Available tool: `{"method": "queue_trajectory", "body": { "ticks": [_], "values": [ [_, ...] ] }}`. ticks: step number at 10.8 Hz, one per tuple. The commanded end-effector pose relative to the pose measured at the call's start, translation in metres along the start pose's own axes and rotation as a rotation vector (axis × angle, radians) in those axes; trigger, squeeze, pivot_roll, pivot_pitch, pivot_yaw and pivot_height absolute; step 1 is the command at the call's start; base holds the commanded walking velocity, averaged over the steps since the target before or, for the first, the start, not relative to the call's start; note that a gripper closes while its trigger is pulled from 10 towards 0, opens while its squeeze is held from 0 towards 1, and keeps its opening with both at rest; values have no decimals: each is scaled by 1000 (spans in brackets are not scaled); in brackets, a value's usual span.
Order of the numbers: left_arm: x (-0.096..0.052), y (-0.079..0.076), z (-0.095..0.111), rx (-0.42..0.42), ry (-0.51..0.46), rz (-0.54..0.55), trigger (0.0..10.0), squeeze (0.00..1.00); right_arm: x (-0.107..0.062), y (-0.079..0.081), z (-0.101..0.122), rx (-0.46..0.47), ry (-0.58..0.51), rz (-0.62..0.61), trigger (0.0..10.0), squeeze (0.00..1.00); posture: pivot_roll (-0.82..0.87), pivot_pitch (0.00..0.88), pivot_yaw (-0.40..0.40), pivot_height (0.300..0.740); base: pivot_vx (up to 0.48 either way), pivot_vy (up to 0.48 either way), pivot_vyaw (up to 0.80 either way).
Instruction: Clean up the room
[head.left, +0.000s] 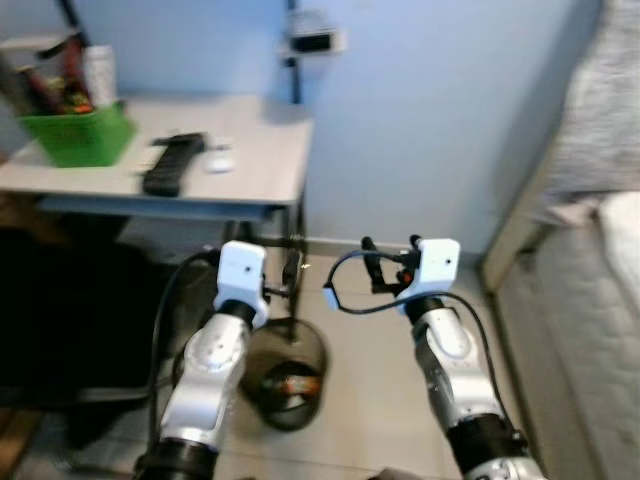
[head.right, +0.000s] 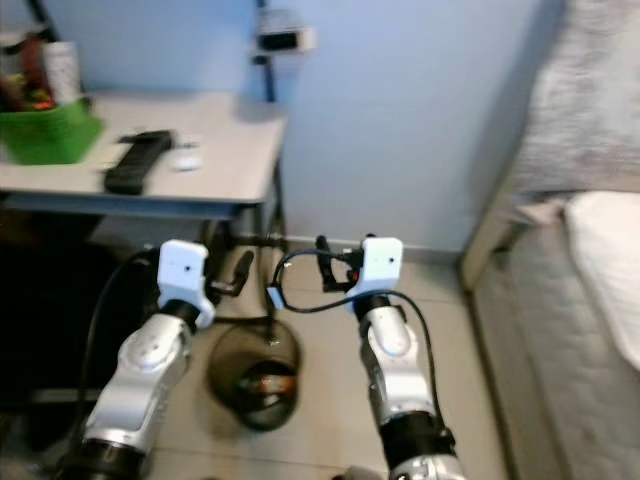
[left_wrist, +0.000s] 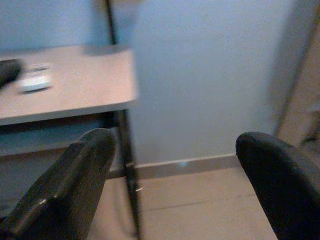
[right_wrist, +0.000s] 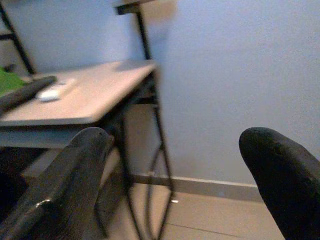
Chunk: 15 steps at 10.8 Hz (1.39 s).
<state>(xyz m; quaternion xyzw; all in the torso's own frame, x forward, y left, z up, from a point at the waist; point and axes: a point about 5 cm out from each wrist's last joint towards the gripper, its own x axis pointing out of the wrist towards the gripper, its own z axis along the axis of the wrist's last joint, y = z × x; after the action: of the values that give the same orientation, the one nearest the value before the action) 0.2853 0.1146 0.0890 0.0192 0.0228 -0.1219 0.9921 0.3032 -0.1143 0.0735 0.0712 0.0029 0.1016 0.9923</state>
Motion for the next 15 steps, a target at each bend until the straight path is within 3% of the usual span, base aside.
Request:
{"method": "queue_trajectory", "body": {
  "ticks": [1,3,4,6,7,8,9,13,15],
  "values": [
    [1,-2,0,5,-2,-9,10000,0,2,0,1,1,-7,-1,10000,0,-65,0,38,740,0,0,-756],
    [2,3,-4,11,18,5,10000,0,0,0,-3,4,2,-12,10000,0,-56,0,44,740,0,0,-750],
    [-3,13,-8,-11,31,46,10000,0,-3,-7,-5,7,0,-49,10000,0,-54,0,47,740,0,0,-750],
    [-48,37,-29,-25,52,55,10000,0,-27,-46,-16,-61,43,-153,10000,0,-46,0,43,740,0,0,-747],
    [-61,38,-34,-15,58,4,10000,0,-38,-62,-21,-91,58,-194,10000,0,-42,0,41,740,0,0,-750],
    [-65,39,-36,-13,66,11,10000,0,-42,-67,-22,-99,66,-209,10000,0,-32,0,34,740,0,0,-744],
    [-62,44,-36,-12,73,52,10000,0,-45,-70,-25,-92,81,-219,10000,0,-28,0,31,740,0,0,-744],
    [-38,40,-17,5,3,27,10000,0,-32,-35,-22,-29,38,-138,10000,0,-32,0,37,740,0,0,-747],
    [-31,35,-13,-6,-19,8,10000,0,-28,-28,-17,-26,8,-132,10000,0,-43,0,35,740,0,0,-747]
  ]
}}
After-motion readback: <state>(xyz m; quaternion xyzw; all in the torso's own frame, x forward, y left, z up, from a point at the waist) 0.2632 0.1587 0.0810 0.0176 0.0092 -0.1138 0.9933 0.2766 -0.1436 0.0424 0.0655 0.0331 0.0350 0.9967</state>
